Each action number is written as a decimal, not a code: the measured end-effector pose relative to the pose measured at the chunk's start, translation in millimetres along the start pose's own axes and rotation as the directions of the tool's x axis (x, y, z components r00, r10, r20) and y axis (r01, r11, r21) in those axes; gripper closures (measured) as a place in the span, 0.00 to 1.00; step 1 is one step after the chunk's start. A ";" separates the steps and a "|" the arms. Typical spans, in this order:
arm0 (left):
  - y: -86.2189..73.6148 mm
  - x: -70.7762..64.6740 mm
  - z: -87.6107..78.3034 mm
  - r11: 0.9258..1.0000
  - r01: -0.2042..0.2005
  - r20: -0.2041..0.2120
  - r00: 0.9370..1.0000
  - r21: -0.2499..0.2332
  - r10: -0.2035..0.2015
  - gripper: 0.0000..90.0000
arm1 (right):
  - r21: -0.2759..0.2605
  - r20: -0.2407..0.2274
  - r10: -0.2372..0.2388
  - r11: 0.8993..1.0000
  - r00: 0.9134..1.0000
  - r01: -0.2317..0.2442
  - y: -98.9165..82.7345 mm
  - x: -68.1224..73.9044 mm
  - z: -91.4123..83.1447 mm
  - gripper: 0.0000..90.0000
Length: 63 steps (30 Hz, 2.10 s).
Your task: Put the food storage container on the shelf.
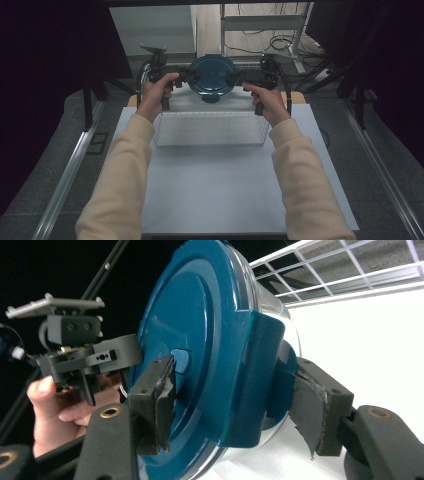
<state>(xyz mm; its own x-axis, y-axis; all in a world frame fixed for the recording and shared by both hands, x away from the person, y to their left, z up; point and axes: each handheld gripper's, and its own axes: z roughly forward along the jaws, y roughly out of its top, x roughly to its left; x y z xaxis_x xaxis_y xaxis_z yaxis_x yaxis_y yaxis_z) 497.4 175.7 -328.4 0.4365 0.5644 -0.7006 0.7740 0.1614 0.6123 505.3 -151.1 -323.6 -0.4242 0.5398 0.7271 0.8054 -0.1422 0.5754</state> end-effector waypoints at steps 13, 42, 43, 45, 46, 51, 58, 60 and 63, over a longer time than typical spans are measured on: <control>-3.8 13.8 6.9 0.998 0.051 0.037 0.998 -0.025 -0.050 0.37 | -0.017 0.021 0.063 0.998 0.998 -0.063 -0.1 -5.7 7.1 0.38; -102.2 -29.7 -62.4 0.948 -0.317 -0.176 0.935 -0.027 0.307 0.21 | -0.035 0.174 -0.434 0.894 0.884 0.446 -72.6 38.4 -49.4 0.21; -111.7 -30.1 -66.5 0.945 -0.327 -0.174 0.932 -0.022 0.318 0.21 | -0.043 0.186 -0.463 0.878 0.867 0.478 -82.5 37.0 -56.2 0.22; -142.1 -29.0 -79.0 0.934 -0.357 -0.177 0.921 -0.025 0.347 0.22 | -0.045 0.185 -0.511 0.849 0.839 0.527 -106.2 31.1 -70.6 0.24; -142.1 -29.0 -79.0 0.934 -0.357 -0.177 0.921 -0.025 0.347 0.22 | -0.045 0.185 -0.511 0.849 0.839 0.527 -106.2 31.1 -70.6 0.24; -196.5 -13.6 -86.4 0.929 -0.370 -0.182 0.914 0.002 0.364 0.23 | 0.003 0.182 -0.574 0.812 0.798 0.584 -152.7 13.2 -90.8 0.24; -245.1 14.3 -71.7 0.941 -0.330 -0.197 0.920 0.081 0.340 0.24 | 0.078 0.188 -0.584 0.811 0.790 0.580 -198.9 -17.5 -99.2 0.24; -253.8 18.4 -69.7 0.939 -0.328 -0.205 0.917 0.107 0.343 0.24 | 0.107 0.199 -0.586 0.809 0.785 0.577 -212.4 -29.1 -100.3 0.24; -262.3 19.3 -69.9 0.928 -0.350 -0.229 0.900 0.130 0.371 0.24 | 0.123 0.205 -0.570 0.821 0.795 0.557 -227.8 -43.1 -100.8 0.24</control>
<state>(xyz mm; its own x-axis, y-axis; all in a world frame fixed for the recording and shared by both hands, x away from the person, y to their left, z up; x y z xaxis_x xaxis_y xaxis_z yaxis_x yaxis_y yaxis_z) 270.8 200.8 -476.9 0.5755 0.7529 -0.3192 0.6247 -0.1528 0.7658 298.4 -225.6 -448.3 -0.7117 0.6808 0.1732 0.4759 0.2859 0.8318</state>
